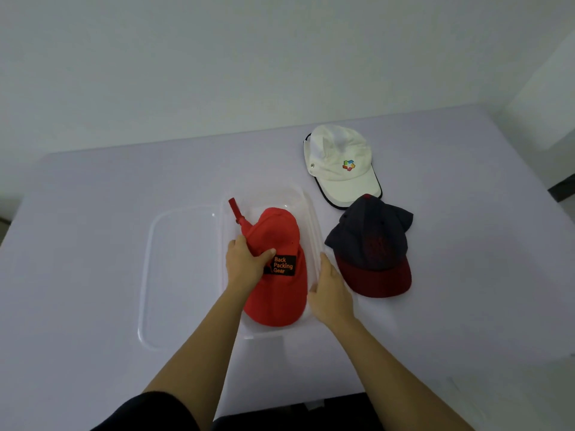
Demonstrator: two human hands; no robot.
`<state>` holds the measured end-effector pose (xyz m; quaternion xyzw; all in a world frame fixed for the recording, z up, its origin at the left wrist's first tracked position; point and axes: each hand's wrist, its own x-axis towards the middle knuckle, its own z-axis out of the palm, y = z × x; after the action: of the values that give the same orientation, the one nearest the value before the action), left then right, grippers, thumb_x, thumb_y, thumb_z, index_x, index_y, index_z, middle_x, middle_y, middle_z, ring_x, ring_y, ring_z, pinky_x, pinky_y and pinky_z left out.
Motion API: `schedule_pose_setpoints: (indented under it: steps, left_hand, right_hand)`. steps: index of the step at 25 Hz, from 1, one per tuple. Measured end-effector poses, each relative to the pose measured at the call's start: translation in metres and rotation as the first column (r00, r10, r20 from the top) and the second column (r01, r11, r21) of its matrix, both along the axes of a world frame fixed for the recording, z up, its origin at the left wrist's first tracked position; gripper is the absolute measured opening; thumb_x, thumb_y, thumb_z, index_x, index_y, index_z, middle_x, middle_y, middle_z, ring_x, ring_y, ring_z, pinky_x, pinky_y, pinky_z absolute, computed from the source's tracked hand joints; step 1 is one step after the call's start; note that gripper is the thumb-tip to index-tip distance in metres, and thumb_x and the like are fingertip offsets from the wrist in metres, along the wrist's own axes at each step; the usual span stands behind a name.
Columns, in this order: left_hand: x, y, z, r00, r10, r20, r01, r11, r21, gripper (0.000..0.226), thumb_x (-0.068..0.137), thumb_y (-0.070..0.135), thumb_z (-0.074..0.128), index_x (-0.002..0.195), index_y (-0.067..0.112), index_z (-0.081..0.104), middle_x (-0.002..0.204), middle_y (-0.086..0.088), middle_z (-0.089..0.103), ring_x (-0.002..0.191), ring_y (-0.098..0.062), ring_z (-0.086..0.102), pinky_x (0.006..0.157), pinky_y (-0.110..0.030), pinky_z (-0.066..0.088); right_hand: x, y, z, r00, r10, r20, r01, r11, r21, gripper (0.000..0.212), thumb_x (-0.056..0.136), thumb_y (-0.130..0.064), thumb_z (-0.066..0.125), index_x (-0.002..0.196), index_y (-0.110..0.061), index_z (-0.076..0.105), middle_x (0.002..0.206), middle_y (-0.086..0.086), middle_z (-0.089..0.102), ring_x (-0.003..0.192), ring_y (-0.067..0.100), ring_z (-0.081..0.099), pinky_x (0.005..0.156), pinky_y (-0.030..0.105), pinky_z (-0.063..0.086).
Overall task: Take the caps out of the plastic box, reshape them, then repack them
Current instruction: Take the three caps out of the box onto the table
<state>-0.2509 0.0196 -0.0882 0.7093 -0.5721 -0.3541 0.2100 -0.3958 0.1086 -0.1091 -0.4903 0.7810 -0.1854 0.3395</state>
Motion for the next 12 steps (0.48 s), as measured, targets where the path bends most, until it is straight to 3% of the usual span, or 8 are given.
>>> schedule_pose_setpoints:
  steps: [2,4,7,8,10,12]
  left_hand:
    - [0.002,0.003,0.023,1.0,0.031,-0.003,-0.031,0.999,-0.043,0.042,0.075,0.034,0.076,0.094,0.006,0.05,0.098,-0.011,0.058,0.09,-0.028,0.056,0.071,-0.034,0.043]
    - [0.004,0.006,0.054,0.996,0.081,-0.025,-0.083,0.99,-0.114,0.042,0.074,0.036,0.076,0.091,0.008,0.05,0.091,-0.006,0.059,0.085,-0.025,0.056,0.072,-0.035,0.046]
    - [-0.009,0.012,0.098,0.983,0.112,-0.148,-0.143,0.965,-0.221,0.041,0.073,0.035,0.078,0.092,0.01,0.051,0.081,0.008,0.056,0.073,-0.009,0.054,0.063,-0.026,0.045]
    - [-0.019,0.013,0.107,0.981,0.091,-0.17,-0.134,0.956,-0.261,0.041,0.073,0.034,0.078,0.093,0.011,0.052,0.08,0.01,0.056,0.073,-0.005,0.053,0.062,-0.021,0.044]
    - [-0.048,0.014,0.114,0.986,0.025,-0.166,-0.081,0.937,-0.339,0.04,0.072,0.033,0.079,0.094,0.009,0.054,0.082,0.006,0.06,0.074,-0.008,0.056,0.062,-0.016,0.043]
    - [-0.081,0.013,0.109,0.993,-0.021,-0.119,-0.028,0.921,-0.389,0.039,0.073,0.034,0.078,0.089,0.008,0.053,0.082,-0.001,0.062,0.079,-0.019,0.057,0.06,-0.022,0.043]
  right_hand:
    - [-0.002,0.002,0.005,1.0,-0.021,0.006,0.021,0.985,-0.169,0.067,0.093,-0.026,0.05,0.148,-0.009,0.014,0.154,0.009,0.025,0.142,0.022,0.022,0.113,0.03,0.023]
    - [-0.004,-0.001,0.021,0.988,-0.04,0.149,0.083,0.953,-0.292,0.074,0.09,-0.038,0.055,0.148,-0.011,0.018,0.153,0.003,0.025,0.141,0.017,0.023,0.114,0.029,0.021]
    - [-0.022,-0.005,0.058,0.831,0.029,0.556,0.144,0.953,-0.265,0.088,0.078,-0.042,0.07,0.147,-0.024,0.019,0.146,-0.007,0.036,0.131,0.008,0.041,0.11,0.033,0.036]
    - [-0.032,-0.005,0.068,0.787,0.058,0.614,0.138,0.954,-0.267,0.088,0.074,-0.039,0.075,0.144,-0.029,0.024,0.142,-0.009,0.044,0.125,0.006,0.049,0.105,0.034,0.043]
    - [-0.056,-0.001,0.081,0.803,0.066,0.592,0.165,0.93,-0.328,0.084,0.068,-0.031,0.082,0.138,-0.035,0.035,0.13,-0.012,0.055,0.115,0.004,0.056,0.096,0.03,0.049]
    - [-0.081,0.004,0.089,0.842,-0.012,0.539,0.247,0.897,-0.366,0.086,0.065,-0.027,0.084,0.137,-0.034,0.037,0.128,-0.013,0.054,0.115,0.005,0.055,0.094,0.029,0.049]
